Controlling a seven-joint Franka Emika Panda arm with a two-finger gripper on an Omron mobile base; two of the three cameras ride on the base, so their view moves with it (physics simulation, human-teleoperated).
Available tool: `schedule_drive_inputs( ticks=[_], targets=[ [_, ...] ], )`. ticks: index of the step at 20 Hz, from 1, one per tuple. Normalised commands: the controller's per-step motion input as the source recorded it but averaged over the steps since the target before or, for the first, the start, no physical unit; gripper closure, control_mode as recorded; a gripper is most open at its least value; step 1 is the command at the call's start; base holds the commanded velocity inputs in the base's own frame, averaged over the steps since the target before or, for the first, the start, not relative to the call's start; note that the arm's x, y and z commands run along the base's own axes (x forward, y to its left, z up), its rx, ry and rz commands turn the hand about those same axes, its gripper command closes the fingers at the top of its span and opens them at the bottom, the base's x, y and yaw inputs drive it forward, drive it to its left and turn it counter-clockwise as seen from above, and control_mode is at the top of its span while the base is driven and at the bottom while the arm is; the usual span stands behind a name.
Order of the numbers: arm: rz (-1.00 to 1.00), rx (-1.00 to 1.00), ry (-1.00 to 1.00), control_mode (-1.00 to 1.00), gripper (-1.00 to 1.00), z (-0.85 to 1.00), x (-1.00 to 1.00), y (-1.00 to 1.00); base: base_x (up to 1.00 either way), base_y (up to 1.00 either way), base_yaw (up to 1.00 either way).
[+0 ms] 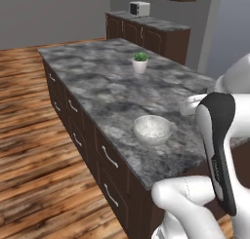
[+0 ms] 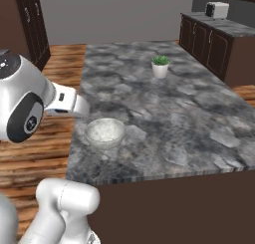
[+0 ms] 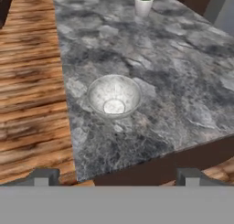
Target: Clear the mugs and bowl far away from the sink.
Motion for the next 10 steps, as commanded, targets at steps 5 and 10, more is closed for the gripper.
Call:
schedule_drive_inputs(
  ticks=[5, 10],
  targets=[
    [0.00, 0.00, 0.00, 1.00, -1.00, 0.00, 0.00, 0.00, -0.63, 0.37, 0.25],
    [0.00, 0.00, 0.00, 1.00, -1.00, 0.00, 0.00, 0.00, 0.00, 0.02, 1.00]
  ],
)
